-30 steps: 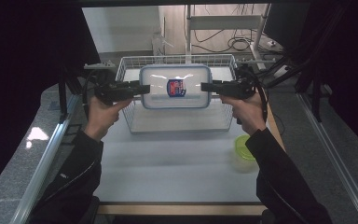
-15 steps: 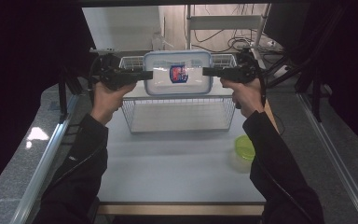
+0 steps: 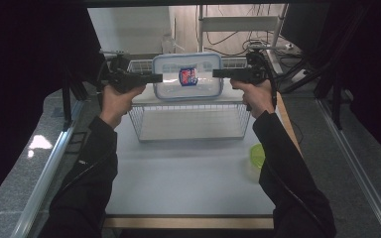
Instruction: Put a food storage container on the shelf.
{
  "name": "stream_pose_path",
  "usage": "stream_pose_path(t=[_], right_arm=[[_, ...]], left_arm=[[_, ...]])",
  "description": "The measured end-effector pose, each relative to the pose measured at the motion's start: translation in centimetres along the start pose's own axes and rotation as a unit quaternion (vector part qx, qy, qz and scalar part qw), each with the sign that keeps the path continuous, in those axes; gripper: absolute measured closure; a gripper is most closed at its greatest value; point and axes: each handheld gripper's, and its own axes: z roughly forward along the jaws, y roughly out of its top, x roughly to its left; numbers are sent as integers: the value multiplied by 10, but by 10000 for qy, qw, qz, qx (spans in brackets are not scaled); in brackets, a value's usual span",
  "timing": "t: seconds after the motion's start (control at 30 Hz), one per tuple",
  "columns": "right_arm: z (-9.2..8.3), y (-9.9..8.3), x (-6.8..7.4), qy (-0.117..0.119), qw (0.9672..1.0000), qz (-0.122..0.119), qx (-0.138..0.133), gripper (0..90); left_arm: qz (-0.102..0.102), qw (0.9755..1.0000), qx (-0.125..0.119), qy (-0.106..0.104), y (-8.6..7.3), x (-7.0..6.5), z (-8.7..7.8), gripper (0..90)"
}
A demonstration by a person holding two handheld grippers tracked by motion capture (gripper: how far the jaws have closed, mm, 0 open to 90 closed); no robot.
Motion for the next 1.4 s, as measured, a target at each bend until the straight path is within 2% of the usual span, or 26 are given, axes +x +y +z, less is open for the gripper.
stream_pose_path(t=[0.1, 0.2, 0.27, 0.37, 0.47, 0.53, 0.6, 0.63, 0.67, 0.7, 0.73, 0.77, 0.83, 0.9, 1.0, 1.03, 1.13, 1.17, 1.27, 1.33, 1.4], right_arm=[[1, -1, -4, 43, 9999, 118, -11, 485], [2, -1, -6, 39, 9999, 145, -79, 479], [3, -1, -6, 3, 9999, 114, -110, 474], [4, -1, -5, -104, 9999, 46, -115, 469], [5, -1, -3, -260, 9996, -59, -87, 460], [6, -2, -4, -266, 9996, -32, -83, 458], [7, -2, -5, -337, 9994, -20, -93, 460], [7, -3, -6, -389, 9992, -46, -87, 482], [7, -3, -6, -417, 9991, -81, -58, 483], [8, -3, -7, -472, 9988, -110, -43, 490], [9, -3, -7, -581, 9982, -138, -40, 482], [9, -3, -7, -580, 9982, -131, -94, 494], [8, -3, -7, -650, 9976, -213, -101, 504], [7, -3, -3, -750, 9965, -344, -108, 509], [0, -5, 3, -806, 9954, -487, -181, 532], [-2, -6, 5, -807, 9952, -521, -210, 556], [-13, -14, 15, -974, 9911, -880, -234, 683], [-16, -18, 18, -1007, 9897, -986, -265, 719], [-18, -31, 22, -967, 9885, -1139, -225, 805], [-12, -42, 19, -873, 9890, -1195, -45, 847], [-3, -49, 15, -875, 9889, -1200, 101, 873]], left_arm=[[24, 10000, -43, -46, 0, 2, 1, 520], [103, 9999, -33, 26, 0, 1, 2, 510], [207, 9997, -27, 112, -1, 0, 2, 493], [235, 9996, -11, 150, 0, 0, 3, 476], [231, 9993, 39, 305, 1, -1, 5, 452], [268, 9987, 122, 408, 2, 0, 7, 454], [327, 9974, 216, 599, 2, 0, 10, 458], [308, 9975, 198, 602, 2, 1, 11, 451], [208, 9984, 13, 526, 2, 3, 10, 450], [185, 9986, 90, 494, 3, 4, 11, 465], [294, 9974, 222, 614, 2, 3, 14, 480], [330, 9973, 240, 613, 1, 2, 15, 457], [384, 9969, 198, 659, -1, 0, 16, 436], [533, 9952, 112, 816, -3, -1, 14, 417], [566, 9951, -31, 805, -5, -3, 7, 422], [588, 9952, -143, 763, -7, -5, 3, 431], [683, 9947, -242, 723, -15, -10, -5, 497], [723, 9945, -224, 718, -19, -12, -5, 531], [834, 9937, -97, 747, -30, -16, -2, 661], [855, 9934, 8, 759, -35, -17, 4, 737], [897, 9924, 106, 836, -37, -18, 12, 769]])
